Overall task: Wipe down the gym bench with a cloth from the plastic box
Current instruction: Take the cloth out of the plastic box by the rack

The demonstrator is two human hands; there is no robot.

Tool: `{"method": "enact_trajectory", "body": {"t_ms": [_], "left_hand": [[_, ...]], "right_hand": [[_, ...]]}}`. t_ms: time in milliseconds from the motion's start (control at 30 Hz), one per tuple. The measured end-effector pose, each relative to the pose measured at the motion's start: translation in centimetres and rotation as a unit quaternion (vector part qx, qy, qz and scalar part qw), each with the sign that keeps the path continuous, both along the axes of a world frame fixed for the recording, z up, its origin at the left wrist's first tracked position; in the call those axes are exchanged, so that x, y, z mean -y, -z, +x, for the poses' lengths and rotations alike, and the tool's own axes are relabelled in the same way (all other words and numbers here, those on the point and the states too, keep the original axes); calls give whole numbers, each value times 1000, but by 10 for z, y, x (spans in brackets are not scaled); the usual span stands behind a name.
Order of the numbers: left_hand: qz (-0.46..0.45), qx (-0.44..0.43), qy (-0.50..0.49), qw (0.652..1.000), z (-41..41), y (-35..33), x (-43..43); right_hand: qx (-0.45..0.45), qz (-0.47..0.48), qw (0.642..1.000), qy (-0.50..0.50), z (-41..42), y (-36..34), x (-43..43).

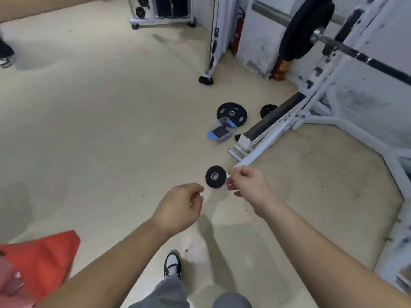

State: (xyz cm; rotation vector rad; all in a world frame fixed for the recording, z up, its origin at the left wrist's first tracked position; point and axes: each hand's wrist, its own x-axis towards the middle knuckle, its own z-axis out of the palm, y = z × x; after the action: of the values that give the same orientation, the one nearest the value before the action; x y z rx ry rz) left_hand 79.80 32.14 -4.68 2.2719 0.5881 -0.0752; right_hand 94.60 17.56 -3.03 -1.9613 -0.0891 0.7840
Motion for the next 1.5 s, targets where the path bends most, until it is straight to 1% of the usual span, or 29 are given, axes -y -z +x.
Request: {"method": "enact_trajectory", "body": {"t_ms": [133,267,333,433,500,600,767,867,967,1100,1167,1267,1367,1500], "left_hand": [[-31,-12,36,999,73,-8,-60],[-153,-6,17,988,158,-12,-94],[-176,-12,8,984,205,-4,-112],[-158,-22,24,987,270,4,-141],[-145,-29,20,989,312,9,-164],[-122,-36,40,991,371,8,-198],[-106,-76,94,987,459,8,-255],[-62,-93,151,982,522,25,-294],[-21,-120,215,969,583,56,-332],[9,-153,303,941,657,107,-372],[17,-167,340,925,682,131,-383],[23,-195,368,909,710,176,-396],[17,-222,368,903,736,247,-403],[-4,-241,359,901,764,378,-396]], "right_hand": [[-29,25,995,87,57,-18,-42],[-57,63,981,175,123,-25,-62],[-59,72,973,211,161,-25,-75],[-59,74,966,241,221,-16,-101],[-68,74,964,245,261,-8,-124],[-74,78,961,255,318,0,-158],[-95,71,957,264,394,9,-209],[-99,58,952,283,439,26,-241],[-114,60,941,314,480,54,-277],[-127,67,912,383,521,105,-320],[-143,66,893,421,532,130,-335],[-168,54,877,447,548,174,-349],[-179,44,871,455,568,241,-353],[-186,49,857,477,588,367,-353]]}}
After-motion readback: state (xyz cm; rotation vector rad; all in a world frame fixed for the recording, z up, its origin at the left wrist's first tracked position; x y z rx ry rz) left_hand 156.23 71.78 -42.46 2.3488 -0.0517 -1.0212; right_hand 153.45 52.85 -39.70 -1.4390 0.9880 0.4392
